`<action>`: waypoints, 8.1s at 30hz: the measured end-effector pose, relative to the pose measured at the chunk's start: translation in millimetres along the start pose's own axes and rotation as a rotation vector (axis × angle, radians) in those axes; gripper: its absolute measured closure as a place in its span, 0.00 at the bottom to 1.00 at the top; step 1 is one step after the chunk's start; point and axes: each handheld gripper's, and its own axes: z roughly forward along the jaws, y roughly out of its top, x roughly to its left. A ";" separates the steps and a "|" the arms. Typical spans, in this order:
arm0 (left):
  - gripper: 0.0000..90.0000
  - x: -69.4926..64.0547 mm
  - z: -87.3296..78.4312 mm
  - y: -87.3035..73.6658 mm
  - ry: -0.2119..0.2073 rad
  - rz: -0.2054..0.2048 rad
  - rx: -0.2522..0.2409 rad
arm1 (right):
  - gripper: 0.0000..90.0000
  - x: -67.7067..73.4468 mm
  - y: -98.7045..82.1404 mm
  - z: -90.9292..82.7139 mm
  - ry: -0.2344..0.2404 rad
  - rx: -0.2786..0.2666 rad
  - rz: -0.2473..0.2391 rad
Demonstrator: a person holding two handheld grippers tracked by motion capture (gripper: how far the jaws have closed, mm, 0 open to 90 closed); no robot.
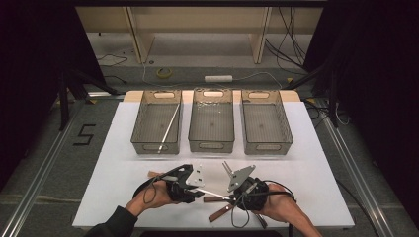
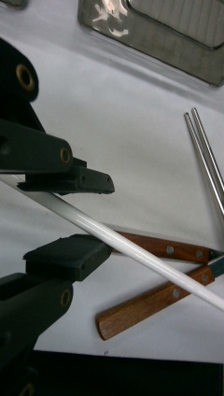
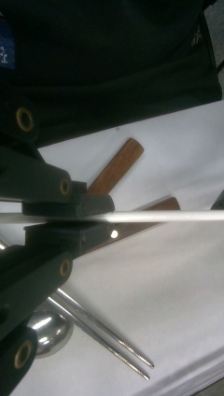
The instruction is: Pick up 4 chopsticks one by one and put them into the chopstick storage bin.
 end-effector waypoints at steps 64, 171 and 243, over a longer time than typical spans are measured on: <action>0.93 86.5 -75.2 -33.0 0.276 -0.504 -0.159 | 0.28 -34.4 -54.5 -18.8 -0.162 -0.318 0.431; 0.21 32.3 -60.4 -60.4 0.274 -0.607 -0.385 | 0.76 -16.8 -66.2 3.8 -0.151 -0.030 0.441; 0.21 3.1 -41.3 -30.8 0.186 -0.445 -0.335 | 0.95 -9.7 -33.3 -3.7 -0.156 -0.023 0.247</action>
